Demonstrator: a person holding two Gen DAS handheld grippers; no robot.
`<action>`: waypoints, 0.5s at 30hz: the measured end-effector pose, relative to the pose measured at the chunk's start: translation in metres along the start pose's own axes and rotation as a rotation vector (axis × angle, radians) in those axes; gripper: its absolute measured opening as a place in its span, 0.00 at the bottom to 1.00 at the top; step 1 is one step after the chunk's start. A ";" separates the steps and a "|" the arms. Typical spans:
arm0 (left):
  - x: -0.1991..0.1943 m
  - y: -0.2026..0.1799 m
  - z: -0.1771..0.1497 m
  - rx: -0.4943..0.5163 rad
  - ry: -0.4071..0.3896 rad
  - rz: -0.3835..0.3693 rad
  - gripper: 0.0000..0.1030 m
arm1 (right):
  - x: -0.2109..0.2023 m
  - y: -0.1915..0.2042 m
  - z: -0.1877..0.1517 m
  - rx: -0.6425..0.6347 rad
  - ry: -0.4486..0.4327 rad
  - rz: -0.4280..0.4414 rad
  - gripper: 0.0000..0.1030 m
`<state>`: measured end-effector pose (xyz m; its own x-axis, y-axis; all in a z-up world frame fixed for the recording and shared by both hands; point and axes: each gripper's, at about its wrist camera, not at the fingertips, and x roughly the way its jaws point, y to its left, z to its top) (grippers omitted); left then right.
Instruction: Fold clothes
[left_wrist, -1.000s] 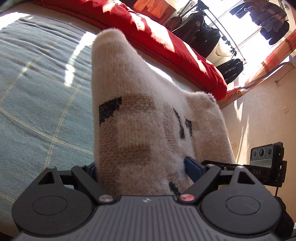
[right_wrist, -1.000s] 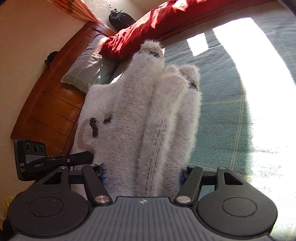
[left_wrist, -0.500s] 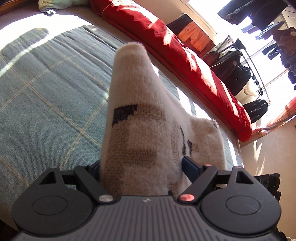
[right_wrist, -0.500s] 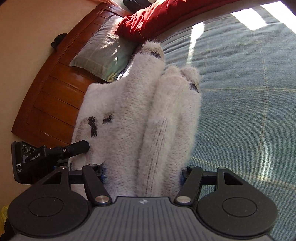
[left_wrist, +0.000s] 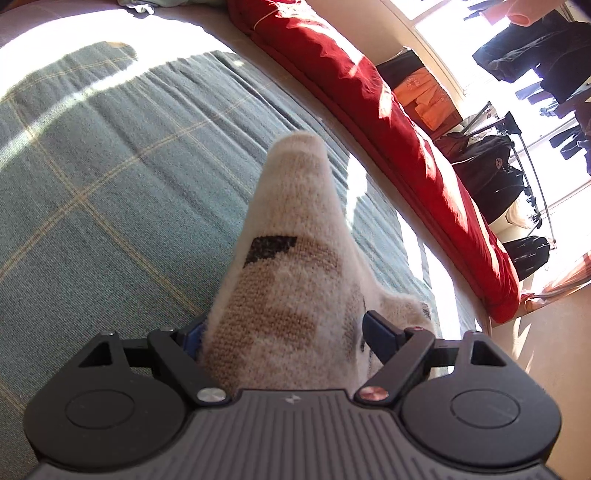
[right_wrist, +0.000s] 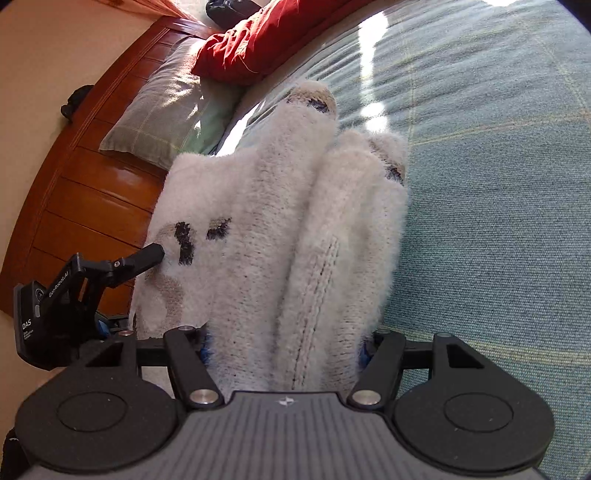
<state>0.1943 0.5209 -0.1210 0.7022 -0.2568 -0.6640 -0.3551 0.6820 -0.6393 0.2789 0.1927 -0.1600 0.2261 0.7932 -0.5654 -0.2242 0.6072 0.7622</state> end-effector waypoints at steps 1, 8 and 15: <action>0.003 0.002 0.001 -0.001 0.004 0.008 0.81 | 0.005 -0.002 -0.002 0.012 -0.004 -0.005 0.67; 0.002 0.020 0.010 -0.019 -0.065 0.017 0.81 | 0.010 -0.004 -0.008 -0.017 -0.017 -0.009 0.72; -0.032 0.000 0.008 0.083 -0.113 0.065 0.81 | -0.018 0.006 -0.003 -0.067 -0.055 -0.086 0.78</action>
<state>0.1771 0.5346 -0.0962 0.7459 -0.1345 -0.6523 -0.3536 0.7500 -0.5590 0.2707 0.1825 -0.1467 0.2980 0.7358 -0.6081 -0.2641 0.6757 0.6882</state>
